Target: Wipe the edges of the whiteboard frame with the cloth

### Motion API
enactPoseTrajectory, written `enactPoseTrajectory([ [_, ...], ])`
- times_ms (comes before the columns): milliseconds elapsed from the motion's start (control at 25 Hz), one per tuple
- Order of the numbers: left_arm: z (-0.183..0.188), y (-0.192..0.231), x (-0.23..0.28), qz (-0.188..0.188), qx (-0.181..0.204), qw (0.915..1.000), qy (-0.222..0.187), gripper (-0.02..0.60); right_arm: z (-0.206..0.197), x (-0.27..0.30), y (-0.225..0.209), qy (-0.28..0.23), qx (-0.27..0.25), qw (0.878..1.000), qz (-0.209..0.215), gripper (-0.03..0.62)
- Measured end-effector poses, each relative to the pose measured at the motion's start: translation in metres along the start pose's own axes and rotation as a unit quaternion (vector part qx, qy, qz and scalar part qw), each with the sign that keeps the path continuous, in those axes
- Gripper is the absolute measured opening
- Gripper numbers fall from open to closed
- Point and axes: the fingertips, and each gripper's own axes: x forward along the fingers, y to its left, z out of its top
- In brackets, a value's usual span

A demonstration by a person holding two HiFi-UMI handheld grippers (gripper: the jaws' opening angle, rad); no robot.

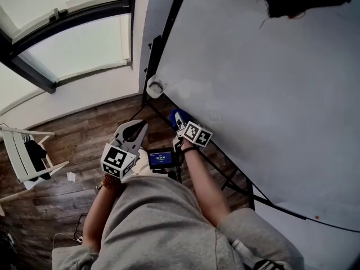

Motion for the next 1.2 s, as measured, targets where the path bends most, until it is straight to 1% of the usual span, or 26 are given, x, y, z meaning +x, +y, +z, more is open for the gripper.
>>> enactPoseTrajectory([
  [440, -0.003, 0.02, -0.001, 0.016, -0.016, 0.9997, 0.001, 0.018, 0.007, 0.039, 0.031, 0.001, 0.026, 0.999, 0.021, 0.103],
  [600, -0.002, 0.023, 0.001, 0.022, -0.02, 0.9996, -0.003, 0.018, 0.009, 0.052, 0.043, 0.002, 0.034, 0.999, 0.039, 0.103],
  [800, -0.004, 0.029, -0.003, 0.033, -0.024, 0.9991, 0.006, 0.018, 0.011, 0.062, 0.051, 0.002, 0.049, 0.998, 0.049, 0.103],
  [1040, 0.0, 0.04, -0.01, 0.059, -0.03, 0.9978, -0.01, 0.018, 0.012, 0.074, 0.06, 0.003, 0.064, 0.996, 0.054, 0.103],
  [1200, 0.0, 0.04, -0.012, 0.064, -0.031, 0.9974, -0.011, 0.018, 0.014, 0.083, 0.067, -0.001, 0.07, 0.996, 0.062, 0.103],
])
